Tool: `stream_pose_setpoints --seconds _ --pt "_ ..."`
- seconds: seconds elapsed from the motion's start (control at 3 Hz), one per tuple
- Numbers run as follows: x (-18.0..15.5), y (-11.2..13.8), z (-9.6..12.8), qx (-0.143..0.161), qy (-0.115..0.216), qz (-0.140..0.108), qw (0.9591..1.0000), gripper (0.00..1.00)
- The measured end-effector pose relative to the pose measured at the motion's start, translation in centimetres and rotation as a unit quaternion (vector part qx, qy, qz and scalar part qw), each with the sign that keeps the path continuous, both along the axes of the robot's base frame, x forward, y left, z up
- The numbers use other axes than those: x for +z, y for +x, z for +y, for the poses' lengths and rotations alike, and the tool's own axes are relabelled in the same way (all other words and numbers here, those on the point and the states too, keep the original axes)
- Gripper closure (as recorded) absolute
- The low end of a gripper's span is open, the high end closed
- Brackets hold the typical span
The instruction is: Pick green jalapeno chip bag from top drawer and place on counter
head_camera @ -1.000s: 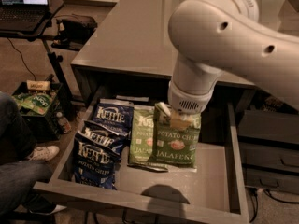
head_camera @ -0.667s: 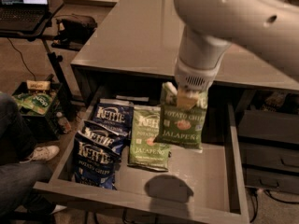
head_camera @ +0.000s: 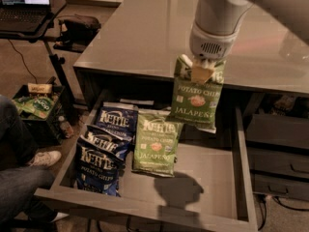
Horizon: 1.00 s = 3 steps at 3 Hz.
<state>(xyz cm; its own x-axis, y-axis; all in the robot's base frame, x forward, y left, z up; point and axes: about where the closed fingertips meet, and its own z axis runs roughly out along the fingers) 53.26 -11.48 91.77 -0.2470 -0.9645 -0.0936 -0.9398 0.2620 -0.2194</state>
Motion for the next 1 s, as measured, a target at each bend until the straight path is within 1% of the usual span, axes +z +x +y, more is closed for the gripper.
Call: stream_pose_setpoints --seconds 0.33,0.67,1.0 --pt "-0.1 0.0 0.0 0.000 -0.001 0.001 1.0000 1.00" --pt "1.1 0.7 -0.5 0.003 0.000 -0.013 0.9999 1.00" --pt "2.2 3.9 -2.2 -0.010 -0.012 -0.024 0.9996 1.00"
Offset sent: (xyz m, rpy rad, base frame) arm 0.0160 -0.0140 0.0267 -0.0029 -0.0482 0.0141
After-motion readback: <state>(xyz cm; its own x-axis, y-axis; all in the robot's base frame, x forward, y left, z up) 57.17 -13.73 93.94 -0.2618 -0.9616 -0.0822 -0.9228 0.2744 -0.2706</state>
